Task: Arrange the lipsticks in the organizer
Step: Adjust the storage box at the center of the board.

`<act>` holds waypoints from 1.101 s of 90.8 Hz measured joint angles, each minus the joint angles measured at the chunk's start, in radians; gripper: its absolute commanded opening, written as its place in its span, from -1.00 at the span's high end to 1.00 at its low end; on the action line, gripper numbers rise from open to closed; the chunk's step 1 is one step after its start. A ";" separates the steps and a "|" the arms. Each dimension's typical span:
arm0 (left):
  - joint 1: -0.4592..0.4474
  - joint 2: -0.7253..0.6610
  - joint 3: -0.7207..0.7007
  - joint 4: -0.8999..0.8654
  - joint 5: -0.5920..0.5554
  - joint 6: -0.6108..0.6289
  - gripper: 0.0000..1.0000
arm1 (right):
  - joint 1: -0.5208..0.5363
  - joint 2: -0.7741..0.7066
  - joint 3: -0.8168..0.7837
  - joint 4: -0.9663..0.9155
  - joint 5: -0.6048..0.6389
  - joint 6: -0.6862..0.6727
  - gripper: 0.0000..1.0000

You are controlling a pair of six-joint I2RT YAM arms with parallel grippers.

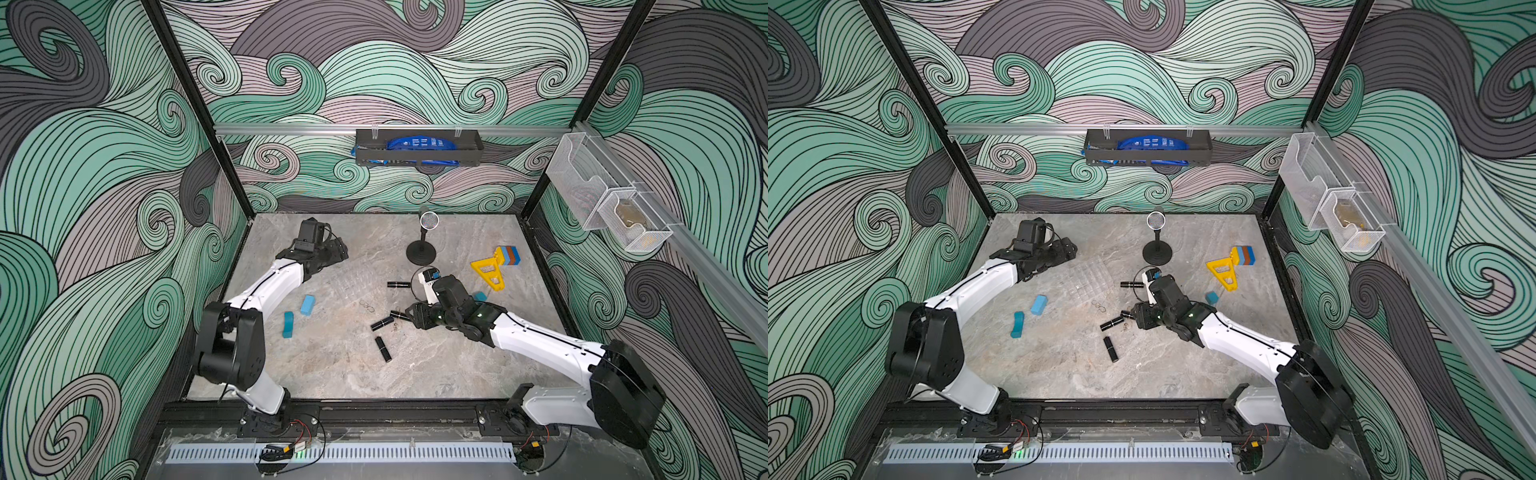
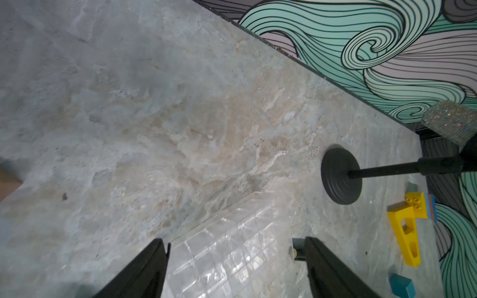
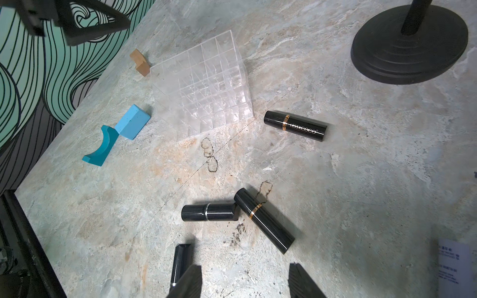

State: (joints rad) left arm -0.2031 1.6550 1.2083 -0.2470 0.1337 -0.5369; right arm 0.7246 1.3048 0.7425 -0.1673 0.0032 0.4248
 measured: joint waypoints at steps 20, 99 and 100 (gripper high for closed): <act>0.005 0.209 0.209 -0.045 0.167 0.030 -0.71 | 0.000 -0.011 0.003 -0.001 0.024 -0.015 -0.15; -0.079 0.441 0.415 -0.210 0.364 0.169 -0.72 | 0.000 0.006 -0.002 0.023 0.016 -0.014 -0.10; -0.080 0.441 0.415 -0.210 0.365 0.170 -0.72 | 0.000 0.006 -0.002 0.023 0.015 -0.014 -0.11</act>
State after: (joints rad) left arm -0.2836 2.0956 1.6238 -0.4572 0.4988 -0.3672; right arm 0.7242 1.3109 0.7403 -0.1444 0.0185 0.4110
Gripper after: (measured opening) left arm 0.859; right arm 0.553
